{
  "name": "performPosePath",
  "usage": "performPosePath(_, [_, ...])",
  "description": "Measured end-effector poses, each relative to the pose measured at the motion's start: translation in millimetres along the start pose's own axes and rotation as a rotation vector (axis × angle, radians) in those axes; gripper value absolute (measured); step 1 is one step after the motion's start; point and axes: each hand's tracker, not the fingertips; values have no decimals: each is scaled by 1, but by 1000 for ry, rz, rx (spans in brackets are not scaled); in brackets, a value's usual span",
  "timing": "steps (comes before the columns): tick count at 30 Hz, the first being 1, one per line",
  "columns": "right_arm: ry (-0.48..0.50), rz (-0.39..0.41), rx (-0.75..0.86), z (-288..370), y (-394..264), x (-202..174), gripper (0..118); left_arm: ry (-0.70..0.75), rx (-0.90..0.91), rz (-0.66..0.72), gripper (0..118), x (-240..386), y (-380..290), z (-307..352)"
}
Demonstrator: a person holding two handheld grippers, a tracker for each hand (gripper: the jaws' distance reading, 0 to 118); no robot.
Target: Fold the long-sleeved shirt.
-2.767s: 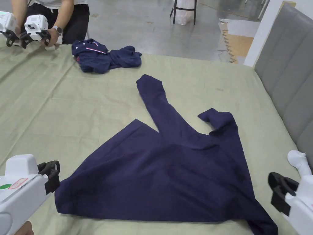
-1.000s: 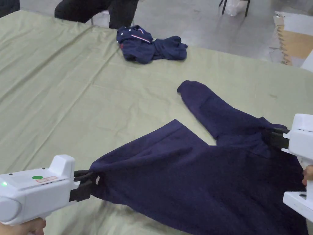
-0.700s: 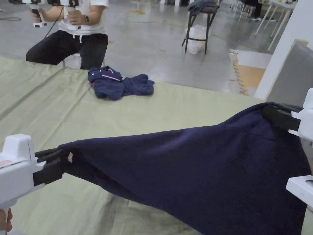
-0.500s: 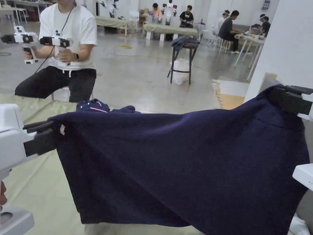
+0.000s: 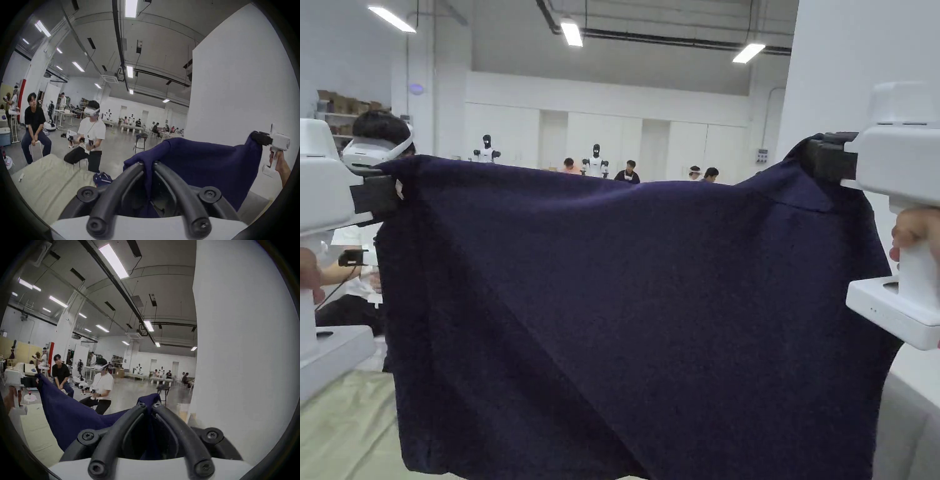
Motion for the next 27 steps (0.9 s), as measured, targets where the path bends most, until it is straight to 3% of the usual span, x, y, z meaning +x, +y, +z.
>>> performPosePath(17, [-97, 42, 68, -217, 44, 9, 0, 199, 54, -61, 5, -23, 84, -222])
performPosePath(21, [-126, 10, 139, -254, 50, 9, 0, 217, 92, -44, 5, -28, 88, -261])
performPosePath(27, [-216, 66, 231, -278, 59, 12, 0, 211, 130, -32, 5, -26, 96, -298])
